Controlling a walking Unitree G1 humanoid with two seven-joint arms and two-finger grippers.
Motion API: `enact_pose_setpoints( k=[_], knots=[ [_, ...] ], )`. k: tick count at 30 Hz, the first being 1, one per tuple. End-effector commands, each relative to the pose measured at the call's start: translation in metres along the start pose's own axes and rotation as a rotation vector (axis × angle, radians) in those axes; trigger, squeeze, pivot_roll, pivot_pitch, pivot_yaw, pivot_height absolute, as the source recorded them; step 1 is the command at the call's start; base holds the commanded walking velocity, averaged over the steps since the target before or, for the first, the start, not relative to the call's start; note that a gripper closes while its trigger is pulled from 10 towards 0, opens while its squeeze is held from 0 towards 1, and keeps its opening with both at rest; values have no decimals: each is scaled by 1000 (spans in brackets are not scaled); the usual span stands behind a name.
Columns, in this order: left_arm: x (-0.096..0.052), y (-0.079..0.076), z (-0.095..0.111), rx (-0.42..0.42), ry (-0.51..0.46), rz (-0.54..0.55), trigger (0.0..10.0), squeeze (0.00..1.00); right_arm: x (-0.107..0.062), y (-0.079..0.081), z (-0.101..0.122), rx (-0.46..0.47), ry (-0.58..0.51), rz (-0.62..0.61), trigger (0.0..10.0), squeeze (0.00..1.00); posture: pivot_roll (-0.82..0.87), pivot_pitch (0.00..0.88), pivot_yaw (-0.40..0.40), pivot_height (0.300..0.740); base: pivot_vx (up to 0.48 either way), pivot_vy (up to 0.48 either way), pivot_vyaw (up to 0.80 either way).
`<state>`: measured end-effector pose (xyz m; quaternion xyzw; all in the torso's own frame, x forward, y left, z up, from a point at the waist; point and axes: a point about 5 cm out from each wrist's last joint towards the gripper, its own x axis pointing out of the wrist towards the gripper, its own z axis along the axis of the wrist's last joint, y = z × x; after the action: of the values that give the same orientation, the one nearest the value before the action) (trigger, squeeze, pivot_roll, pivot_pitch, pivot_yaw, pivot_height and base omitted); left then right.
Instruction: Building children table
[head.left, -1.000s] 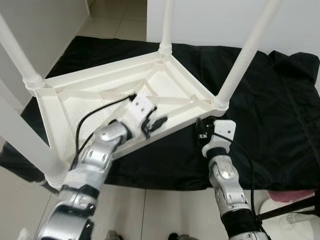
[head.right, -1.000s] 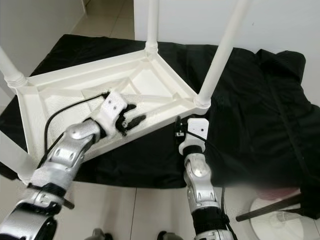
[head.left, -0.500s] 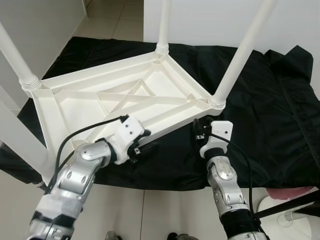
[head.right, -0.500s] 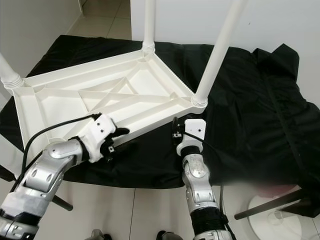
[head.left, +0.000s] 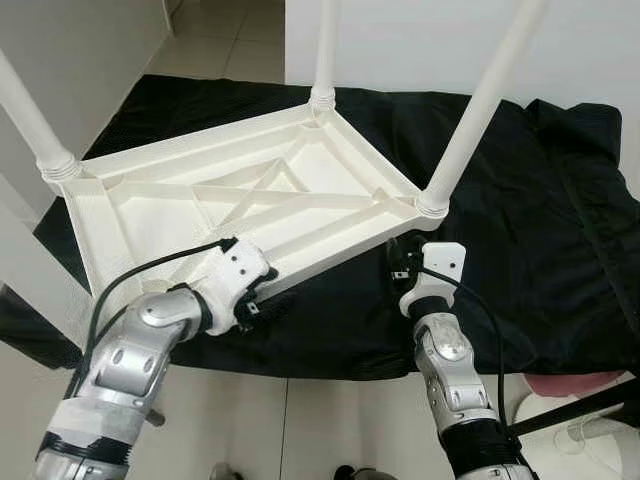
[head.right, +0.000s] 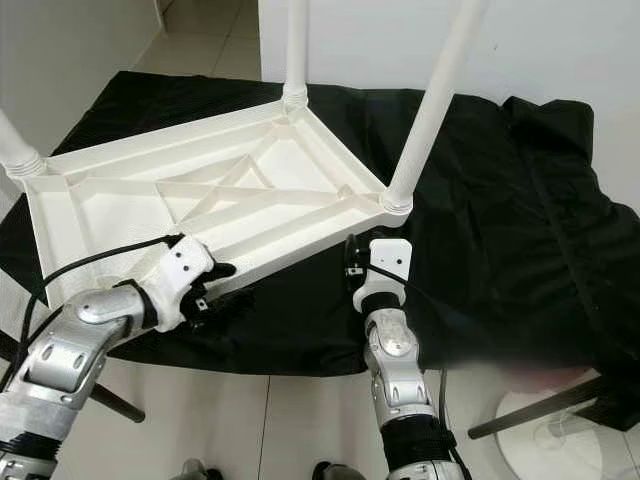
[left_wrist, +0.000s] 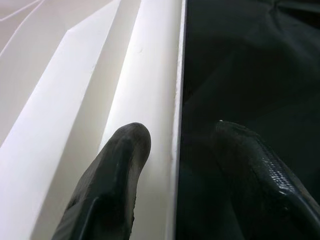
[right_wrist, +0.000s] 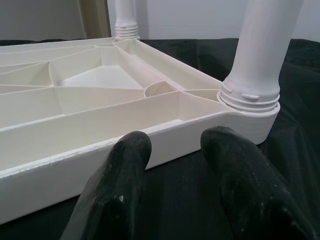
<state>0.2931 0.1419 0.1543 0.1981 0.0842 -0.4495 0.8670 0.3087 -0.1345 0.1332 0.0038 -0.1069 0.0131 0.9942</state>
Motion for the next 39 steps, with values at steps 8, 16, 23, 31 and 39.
enact_pose_setpoints(
  k=[8,16,23,31,39],
  knots=[
    [-2,0,-31,-71,148,24,2392,0,-1,1,-6,-2,26,10,10000,0,20,93,-42,740,0,0,0],
    [5,-1,-32,-50,167,15,0,0,-1,-2,-6,-4,22,-3,10000,0,11,93,-37,740,0,0,0],
    [18,0,-23,-25,141,8,0,0,2,-2,-4,-1,15,-11,10000,0,-1,93,-34,740,0,0,0],
    [47,4,8,-5,38,19,0,0,3,-4,-2,0,8,-29,10000,0,-14,97,-27,740,0,0,0],
    [67,-1,32,48,-52,25,10000,0,2,-3,-2,3,5,-43,10000,0,-23,97,-12,740,0,0,0]
  ],
)
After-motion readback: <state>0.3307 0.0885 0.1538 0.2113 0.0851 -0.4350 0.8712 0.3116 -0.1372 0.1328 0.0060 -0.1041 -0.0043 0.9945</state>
